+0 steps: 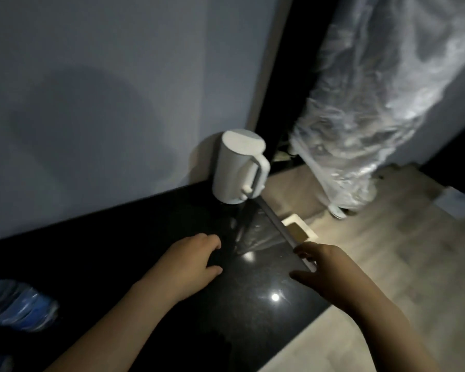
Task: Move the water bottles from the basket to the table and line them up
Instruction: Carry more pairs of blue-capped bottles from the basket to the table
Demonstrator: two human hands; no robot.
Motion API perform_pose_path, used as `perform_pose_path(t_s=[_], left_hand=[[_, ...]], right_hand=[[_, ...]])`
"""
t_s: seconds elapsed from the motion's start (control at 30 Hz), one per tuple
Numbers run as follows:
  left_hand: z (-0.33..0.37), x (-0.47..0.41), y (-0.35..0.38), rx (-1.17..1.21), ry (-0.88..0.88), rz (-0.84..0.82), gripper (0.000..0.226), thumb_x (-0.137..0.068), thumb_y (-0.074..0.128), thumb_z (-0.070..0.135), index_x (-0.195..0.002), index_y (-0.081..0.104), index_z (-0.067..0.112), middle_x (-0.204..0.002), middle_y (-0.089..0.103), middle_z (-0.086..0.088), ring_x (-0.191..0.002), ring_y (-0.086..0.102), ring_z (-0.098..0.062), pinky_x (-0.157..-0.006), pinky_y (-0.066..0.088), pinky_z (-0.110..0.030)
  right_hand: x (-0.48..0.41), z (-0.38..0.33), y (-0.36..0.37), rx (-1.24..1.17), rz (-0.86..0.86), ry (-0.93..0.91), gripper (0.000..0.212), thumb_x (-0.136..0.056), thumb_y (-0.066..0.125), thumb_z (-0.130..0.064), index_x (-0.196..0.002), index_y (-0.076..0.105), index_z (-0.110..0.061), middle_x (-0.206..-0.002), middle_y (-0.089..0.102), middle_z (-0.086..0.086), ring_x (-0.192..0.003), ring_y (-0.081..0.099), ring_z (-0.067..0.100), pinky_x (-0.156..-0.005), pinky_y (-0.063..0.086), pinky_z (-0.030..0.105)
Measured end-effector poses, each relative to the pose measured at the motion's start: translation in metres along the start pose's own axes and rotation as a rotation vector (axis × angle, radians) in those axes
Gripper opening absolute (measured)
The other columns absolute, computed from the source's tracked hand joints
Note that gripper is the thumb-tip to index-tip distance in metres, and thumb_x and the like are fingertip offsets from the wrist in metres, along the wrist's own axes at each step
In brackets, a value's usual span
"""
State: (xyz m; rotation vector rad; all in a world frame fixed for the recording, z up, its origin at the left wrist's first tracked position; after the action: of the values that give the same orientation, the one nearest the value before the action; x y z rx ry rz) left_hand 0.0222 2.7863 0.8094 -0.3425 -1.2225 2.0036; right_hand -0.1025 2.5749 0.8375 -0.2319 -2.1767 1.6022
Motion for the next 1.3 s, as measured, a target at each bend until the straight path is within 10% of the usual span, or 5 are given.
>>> perform_pose_path(t_s=[0.5, 0.9, 1.07, 1.3], left_hand=[[0.175, -0.072, 0.08, -0.064, 0.542, -0.241, 0.035, -0.085, 0.061, 0.038, -0.117, 0.052, 0.027, -0.121, 0.056, 0.006, -0.11, 0.054, -0.014, -0.09, 0.044, -0.028], [0.347, -0.111, 0.161, -0.144, 0.716, -0.302, 0.039, -0.088, 0.058, 0.041, -0.124, 0.047, 0.032, -0.126, 0.053, 0.013, -0.11, 0.052, -0.008, -0.09, 0.042, -0.023], [0.417, -0.129, 0.193, -0.158, 0.745, -0.315, 0.035, -0.088, 0.058, 0.041, -0.121, 0.048, 0.032, -0.121, 0.053, 0.015, -0.068, 0.05, -0.004, -0.059, 0.036, -0.011], [0.499, -0.175, 0.239, -0.222, 0.828, -0.329, 0.038, -0.087, 0.057, 0.043, -0.122, 0.048, 0.032, -0.122, 0.055, 0.015, -0.109, 0.052, -0.005, -0.085, 0.04, -0.02]], right_hand=[[0.134, 0.152, -0.016, -0.22, 0.187, 0.61, 0.041, -0.08, 0.071, -0.038, -0.12, 0.062, -0.029, -0.121, 0.063, -0.012, -0.108, 0.058, 0.005, -0.086, 0.046, 0.022], [0.2, 0.303, -0.043, -0.32, 0.301, 0.739, 0.046, -0.083, 0.07, -0.037, -0.126, 0.058, -0.026, -0.124, 0.061, -0.01, -0.111, 0.056, 0.006, -0.087, 0.043, 0.018], [0.219, 0.37, -0.064, -0.313, 0.321, 0.761, 0.049, -0.084, 0.069, -0.038, -0.129, 0.056, -0.025, -0.127, 0.06, -0.007, -0.113, 0.056, 0.008, -0.09, 0.045, 0.021], [0.225, 0.457, -0.082, -0.331, 0.353, 0.819, 0.059, -0.083, 0.069, -0.039, -0.137, 0.048, -0.025, -0.129, 0.059, -0.007, -0.114, 0.057, 0.01, -0.093, 0.047, 0.025]])
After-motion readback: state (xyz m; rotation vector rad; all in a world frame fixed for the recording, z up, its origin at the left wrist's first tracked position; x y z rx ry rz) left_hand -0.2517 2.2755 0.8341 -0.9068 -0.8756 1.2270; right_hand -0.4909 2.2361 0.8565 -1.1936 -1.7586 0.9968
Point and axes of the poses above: each hand's wrist, its own x-axis away from the middle knuckle, its own y-axis out of the palm, z = x × y, the point moved 2 cm from there along -x, towards the middle knuckle
